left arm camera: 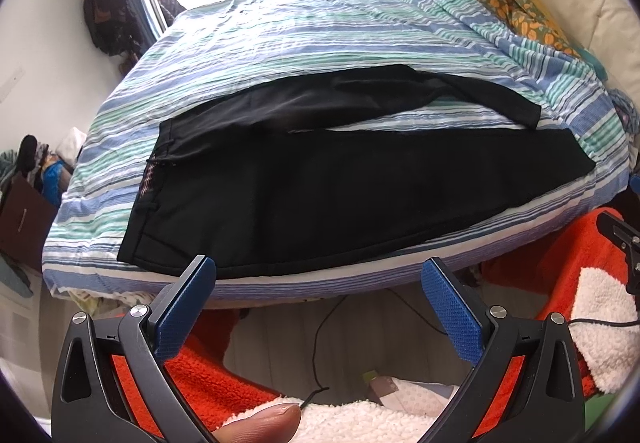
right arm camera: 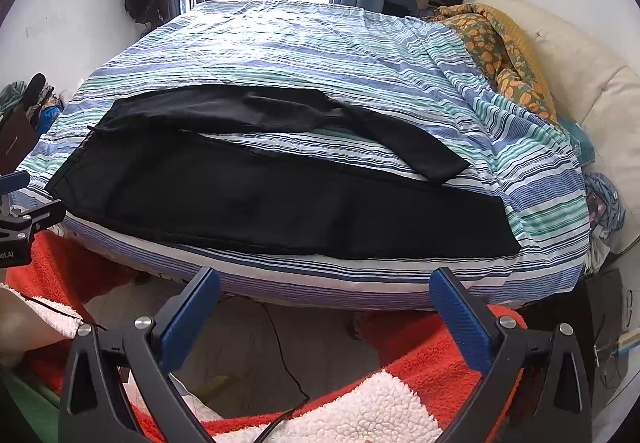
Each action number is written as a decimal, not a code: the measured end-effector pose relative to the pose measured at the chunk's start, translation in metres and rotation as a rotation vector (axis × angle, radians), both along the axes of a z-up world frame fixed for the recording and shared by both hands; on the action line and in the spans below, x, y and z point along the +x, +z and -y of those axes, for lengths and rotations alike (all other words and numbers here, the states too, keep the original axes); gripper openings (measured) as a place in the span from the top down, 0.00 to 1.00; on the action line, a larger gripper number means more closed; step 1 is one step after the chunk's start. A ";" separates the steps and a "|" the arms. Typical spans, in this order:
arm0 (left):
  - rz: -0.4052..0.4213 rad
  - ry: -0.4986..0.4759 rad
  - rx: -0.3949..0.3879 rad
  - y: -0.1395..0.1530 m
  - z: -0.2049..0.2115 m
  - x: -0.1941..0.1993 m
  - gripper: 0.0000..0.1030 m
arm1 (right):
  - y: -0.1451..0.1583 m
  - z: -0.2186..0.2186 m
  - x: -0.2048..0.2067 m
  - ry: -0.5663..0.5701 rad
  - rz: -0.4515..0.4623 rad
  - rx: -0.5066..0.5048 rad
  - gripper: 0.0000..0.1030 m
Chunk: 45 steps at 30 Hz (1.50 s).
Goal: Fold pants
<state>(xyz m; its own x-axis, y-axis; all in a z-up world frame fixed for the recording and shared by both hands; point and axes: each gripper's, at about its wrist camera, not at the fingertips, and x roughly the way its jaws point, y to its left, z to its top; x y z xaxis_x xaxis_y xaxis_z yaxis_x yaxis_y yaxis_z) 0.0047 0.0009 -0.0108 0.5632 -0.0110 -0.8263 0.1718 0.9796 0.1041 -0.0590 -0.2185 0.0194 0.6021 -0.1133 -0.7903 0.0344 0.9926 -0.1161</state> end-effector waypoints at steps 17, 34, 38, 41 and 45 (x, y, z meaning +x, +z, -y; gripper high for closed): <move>-0.012 0.004 -0.008 -0.002 -0.002 0.000 0.00 | -0.001 0.001 0.000 -0.009 -0.003 -0.015 0.00; -0.019 0.004 -0.009 -0.003 -0.001 0.000 0.00 | -0.003 0.003 0.002 -0.014 -0.013 -0.009 0.00; -0.017 0.002 -0.008 -0.003 0.000 0.000 0.00 | -0.004 0.004 0.004 -0.015 -0.017 -0.004 0.00; -0.018 -0.006 -0.006 -0.004 0.001 0.001 0.00 | -0.005 0.004 0.004 -0.014 -0.019 -0.003 0.00; -0.027 -0.017 -0.006 -0.006 0.003 0.003 0.00 | -0.005 0.004 0.005 -0.006 -0.014 0.003 0.00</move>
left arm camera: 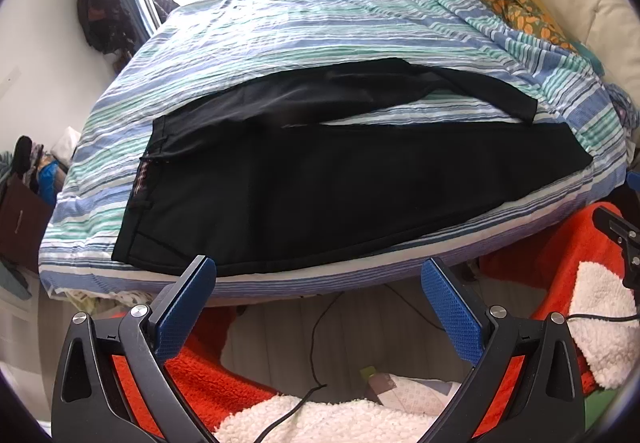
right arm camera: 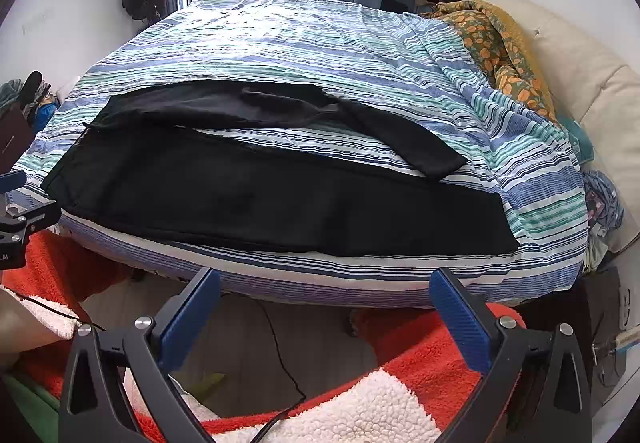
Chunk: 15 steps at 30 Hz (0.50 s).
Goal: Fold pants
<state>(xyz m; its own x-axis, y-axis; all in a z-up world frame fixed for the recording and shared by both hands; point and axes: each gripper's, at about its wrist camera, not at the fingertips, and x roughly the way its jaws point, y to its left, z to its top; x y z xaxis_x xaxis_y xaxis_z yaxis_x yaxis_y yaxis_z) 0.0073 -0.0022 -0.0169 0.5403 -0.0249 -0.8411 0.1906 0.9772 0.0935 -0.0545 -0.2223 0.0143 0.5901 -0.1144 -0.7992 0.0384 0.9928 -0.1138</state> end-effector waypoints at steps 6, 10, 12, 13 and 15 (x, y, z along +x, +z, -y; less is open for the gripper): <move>0.051 -0.005 0.007 0.004 -0.007 0.015 0.00 | 0.015 -0.001 0.003 0.037 0.111 0.007 0.00; 0.150 -0.007 0.045 0.018 -0.008 0.040 0.00 | 0.047 0.001 0.007 0.062 0.339 -0.018 0.00; 0.191 -0.004 0.049 0.026 -0.004 0.054 0.00 | 0.061 0.003 0.011 0.051 0.442 -0.004 0.00; 0.203 -0.002 0.043 0.030 -0.001 0.059 0.00 | 0.066 0.004 0.016 0.046 0.464 0.015 0.00; 0.216 -0.005 0.014 0.036 0.008 0.067 0.00 | 0.066 0.003 0.031 0.051 0.443 0.045 0.00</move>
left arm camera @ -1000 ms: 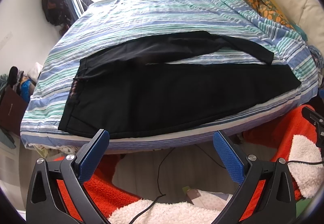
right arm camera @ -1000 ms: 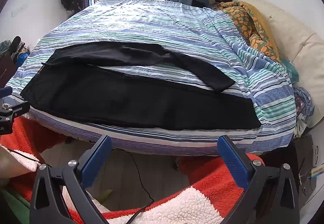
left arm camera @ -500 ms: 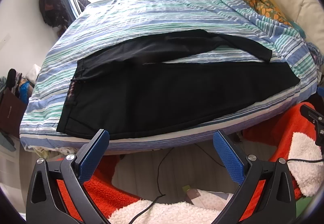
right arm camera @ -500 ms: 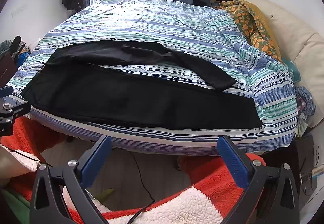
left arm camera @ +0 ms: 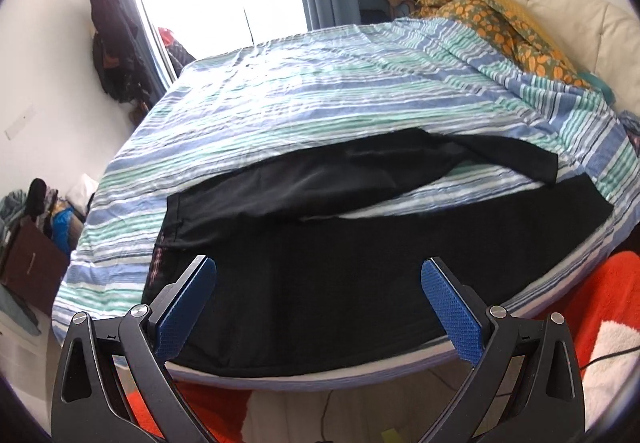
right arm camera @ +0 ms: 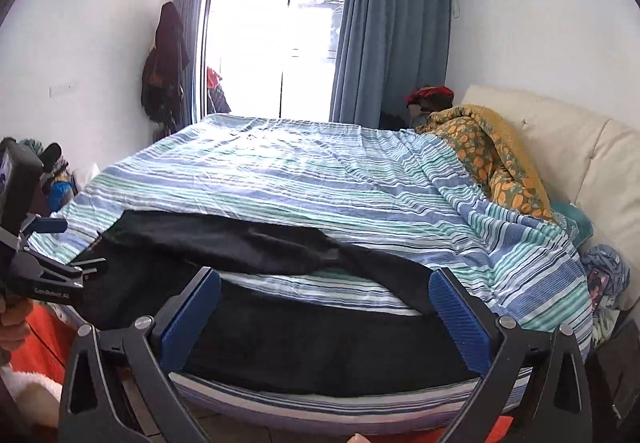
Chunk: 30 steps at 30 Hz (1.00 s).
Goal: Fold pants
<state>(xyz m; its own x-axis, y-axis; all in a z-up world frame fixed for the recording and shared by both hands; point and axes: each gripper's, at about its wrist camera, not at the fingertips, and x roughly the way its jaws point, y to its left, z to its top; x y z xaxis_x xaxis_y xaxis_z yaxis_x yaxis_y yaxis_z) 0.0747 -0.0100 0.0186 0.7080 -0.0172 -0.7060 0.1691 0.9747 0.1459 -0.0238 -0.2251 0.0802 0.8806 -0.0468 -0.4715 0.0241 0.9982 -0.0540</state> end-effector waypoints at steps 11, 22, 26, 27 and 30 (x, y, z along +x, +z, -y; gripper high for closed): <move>-0.192 0.026 -0.015 -0.061 0.017 0.015 0.01 | -0.117 0.086 0.088 0.073 -0.252 -0.082 0.00; -0.281 0.076 0.007 -0.087 0.019 0.025 0.01 | -0.218 0.210 0.205 0.196 -0.560 -0.383 0.36; -0.323 0.063 0.038 -0.095 0.028 0.031 0.01 | -0.233 0.220 0.224 0.256 -0.644 -0.481 0.85; -0.319 0.059 0.045 -0.096 0.030 0.031 0.01 | -0.224 0.227 0.232 0.227 -0.624 -0.495 0.85; -0.316 0.050 0.060 -0.098 0.036 0.034 0.01 | -0.170 0.271 0.274 0.053 -0.496 -0.507 0.87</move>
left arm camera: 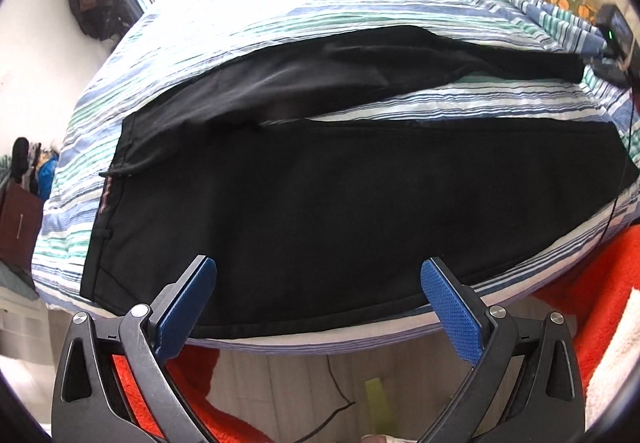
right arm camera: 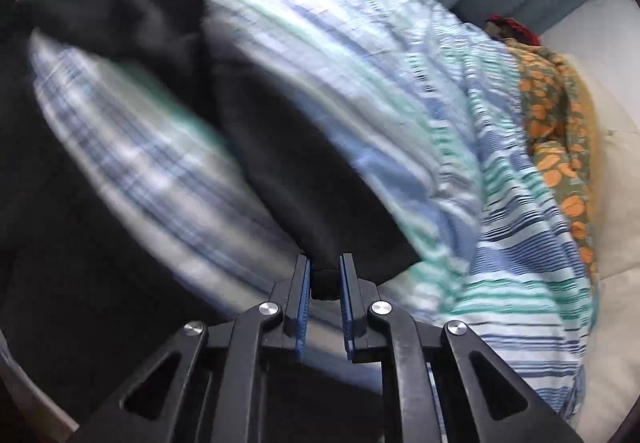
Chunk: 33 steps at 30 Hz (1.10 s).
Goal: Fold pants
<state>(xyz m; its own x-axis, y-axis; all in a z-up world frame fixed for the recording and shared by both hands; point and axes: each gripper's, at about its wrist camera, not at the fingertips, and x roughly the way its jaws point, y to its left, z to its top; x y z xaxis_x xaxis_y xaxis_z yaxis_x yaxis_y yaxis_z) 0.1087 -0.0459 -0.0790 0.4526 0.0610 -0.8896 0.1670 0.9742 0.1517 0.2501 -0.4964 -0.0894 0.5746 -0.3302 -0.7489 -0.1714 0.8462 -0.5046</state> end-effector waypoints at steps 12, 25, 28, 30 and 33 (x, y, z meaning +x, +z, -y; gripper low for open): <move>0.001 0.080 -0.054 -0.010 -0.044 0.063 0.01 | 0.031 0.011 -0.015 -0.355 0.232 0.376 0.38; -0.055 0.104 -0.039 -0.128 -0.062 0.270 0.00 | -0.070 -0.162 -0.079 -0.149 0.099 0.560 0.30; -0.060 -0.023 -0.070 -0.097 -0.066 0.275 0.01 | -0.079 -0.153 -0.079 -0.179 0.079 0.617 0.30; -0.006 -0.094 -0.129 -0.066 -0.074 0.290 0.01 | -0.079 -0.151 -0.080 -0.167 0.085 0.614 0.29; 0.048 -0.204 -0.125 -0.040 -0.078 0.332 0.01 | -0.080 -0.151 -0.078 -0.154 0.086 0.600 0.28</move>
<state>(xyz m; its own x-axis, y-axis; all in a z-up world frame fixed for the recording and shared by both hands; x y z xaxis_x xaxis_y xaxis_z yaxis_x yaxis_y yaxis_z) 0.4407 0.0323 -0.1195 0.4867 -0.1453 -0.8614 0.3577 0.9328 0.0447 0.1722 -0.3456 -0.1690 0.6203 0.0496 -0.7828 -0.0050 0.9982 0.0592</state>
